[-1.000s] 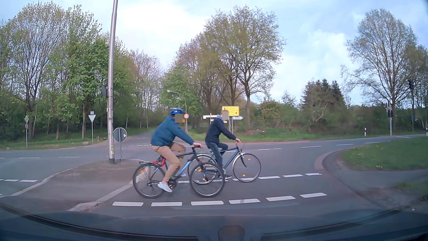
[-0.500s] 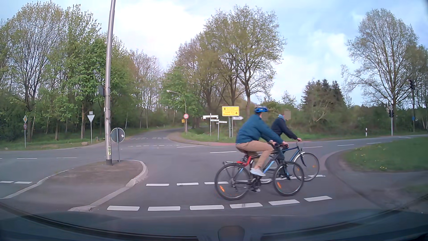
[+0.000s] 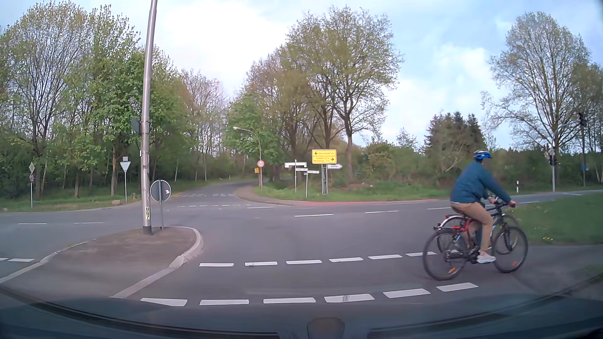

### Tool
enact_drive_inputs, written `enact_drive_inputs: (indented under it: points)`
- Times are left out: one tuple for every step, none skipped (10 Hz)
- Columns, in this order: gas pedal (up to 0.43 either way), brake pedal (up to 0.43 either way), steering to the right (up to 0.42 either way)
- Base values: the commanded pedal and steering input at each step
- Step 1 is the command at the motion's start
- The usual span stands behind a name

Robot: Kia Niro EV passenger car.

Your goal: Follow the waypoints while adhering to traffic rules and regulations

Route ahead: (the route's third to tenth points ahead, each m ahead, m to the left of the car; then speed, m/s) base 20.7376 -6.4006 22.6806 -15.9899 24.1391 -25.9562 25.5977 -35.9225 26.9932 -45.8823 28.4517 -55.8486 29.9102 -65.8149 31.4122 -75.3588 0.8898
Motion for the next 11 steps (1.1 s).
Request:
enact_drive_inputs:
  points:
    - [0.000,0.000,0.086]
    - [0.000,0.000,0.128]
    - [0.000,0.000,0.170]
    - [0.000,0.000,0.200]
    - [0.000,0.000,0.225]
    - [0.000,0.000,0.246]
    - [0.020,0.000,0.265]
    - [0.020,0.000,0.267]
    - [0.028,0.000,0.267]
    - [0.039,0.000,0.264]
    - [0.039,0.000,0.260]
